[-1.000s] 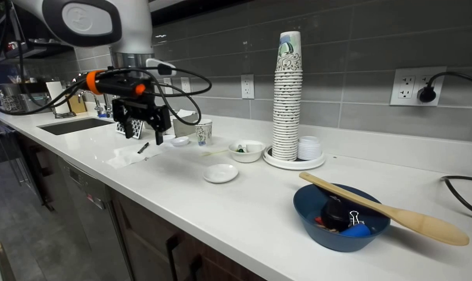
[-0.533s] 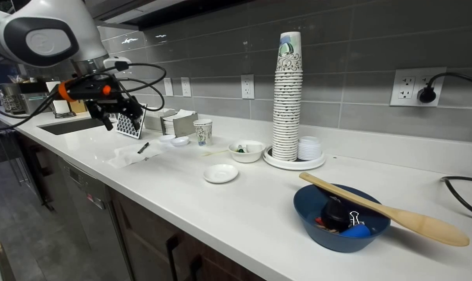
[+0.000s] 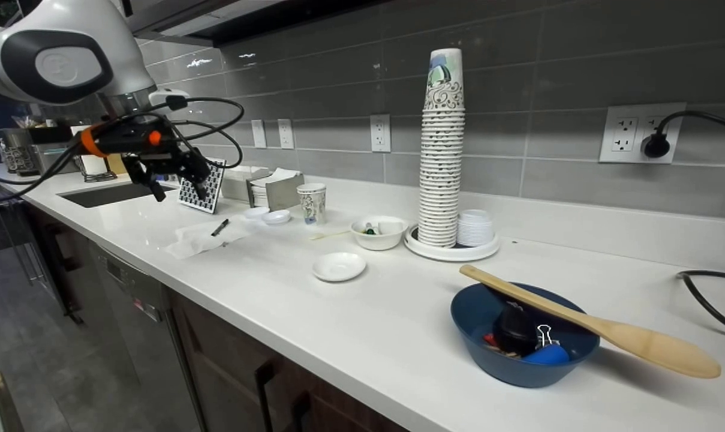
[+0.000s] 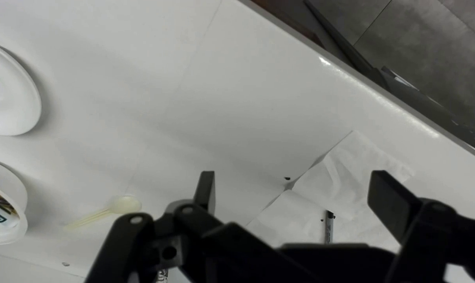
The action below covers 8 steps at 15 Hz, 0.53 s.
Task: Pick up the black marker from the white napkin and put it in the top stacked paper cup
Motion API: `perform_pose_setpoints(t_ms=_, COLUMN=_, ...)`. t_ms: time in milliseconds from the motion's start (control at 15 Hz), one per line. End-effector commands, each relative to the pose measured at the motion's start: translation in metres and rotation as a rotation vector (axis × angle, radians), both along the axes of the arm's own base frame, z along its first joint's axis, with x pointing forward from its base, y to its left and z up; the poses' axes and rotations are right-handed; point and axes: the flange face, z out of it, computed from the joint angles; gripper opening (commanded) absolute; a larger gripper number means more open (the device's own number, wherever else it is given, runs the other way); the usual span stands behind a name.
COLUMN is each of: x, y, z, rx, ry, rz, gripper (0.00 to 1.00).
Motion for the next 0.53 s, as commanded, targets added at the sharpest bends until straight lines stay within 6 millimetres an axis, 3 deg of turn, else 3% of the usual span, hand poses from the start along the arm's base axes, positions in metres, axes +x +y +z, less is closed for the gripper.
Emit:
perform_pose_setpoints(t_ms=0, x=0.003, y=0.01, z=-0.003, rx=0.024, ry=-0.012, rz=-0.021, gripper=1.0)
perform_pose_setpoints(t_ms=200, x=0.006, y=0.042, z=-0.01, rx=0.006, ry=-0.042, rz=0.0, gripper=1.0)
perform_pose_setpoints(t_ms=467, x=0.011, y=0.123, z=-0.034, rx=-0.062, ry=-0.031, rz=0.116, gripper=1.0)
